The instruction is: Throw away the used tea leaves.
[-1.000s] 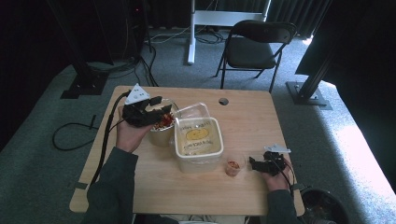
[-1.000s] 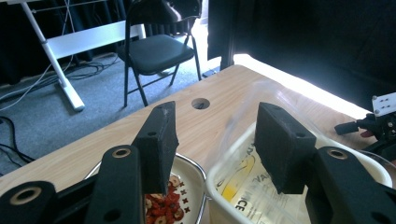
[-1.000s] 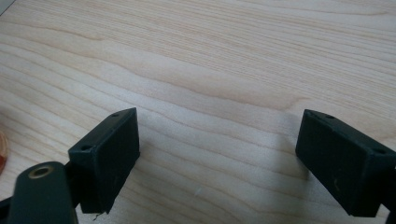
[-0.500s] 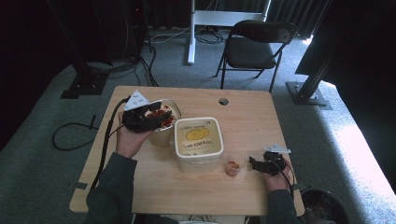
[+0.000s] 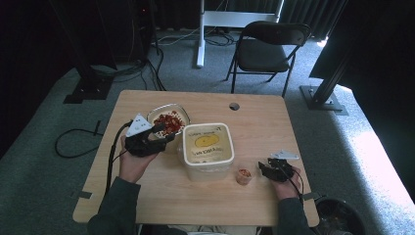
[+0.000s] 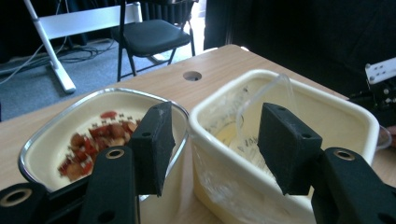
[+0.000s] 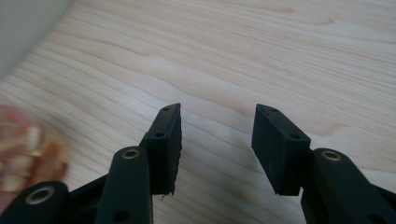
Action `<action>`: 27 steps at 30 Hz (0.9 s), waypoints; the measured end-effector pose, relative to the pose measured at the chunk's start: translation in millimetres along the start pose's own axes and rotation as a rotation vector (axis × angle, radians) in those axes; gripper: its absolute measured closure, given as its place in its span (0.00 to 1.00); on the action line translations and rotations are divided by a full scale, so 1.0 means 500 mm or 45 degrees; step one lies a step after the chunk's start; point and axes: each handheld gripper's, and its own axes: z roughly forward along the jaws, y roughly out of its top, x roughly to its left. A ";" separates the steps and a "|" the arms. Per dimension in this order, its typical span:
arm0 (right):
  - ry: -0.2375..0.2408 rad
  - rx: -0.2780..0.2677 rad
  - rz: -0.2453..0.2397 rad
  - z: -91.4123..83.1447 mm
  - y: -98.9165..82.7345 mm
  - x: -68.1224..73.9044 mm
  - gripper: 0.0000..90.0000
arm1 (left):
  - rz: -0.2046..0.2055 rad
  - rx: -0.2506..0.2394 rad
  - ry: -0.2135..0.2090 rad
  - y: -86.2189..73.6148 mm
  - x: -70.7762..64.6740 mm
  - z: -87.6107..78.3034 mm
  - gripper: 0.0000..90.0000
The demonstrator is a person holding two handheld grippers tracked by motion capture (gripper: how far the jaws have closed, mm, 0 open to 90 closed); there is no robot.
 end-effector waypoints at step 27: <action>0.229 -0.060 -0.092 -0.022 0.005 0.076 0.56 | 0.139 0.094 -0.213 -0.190 -0.194 0.055 0.48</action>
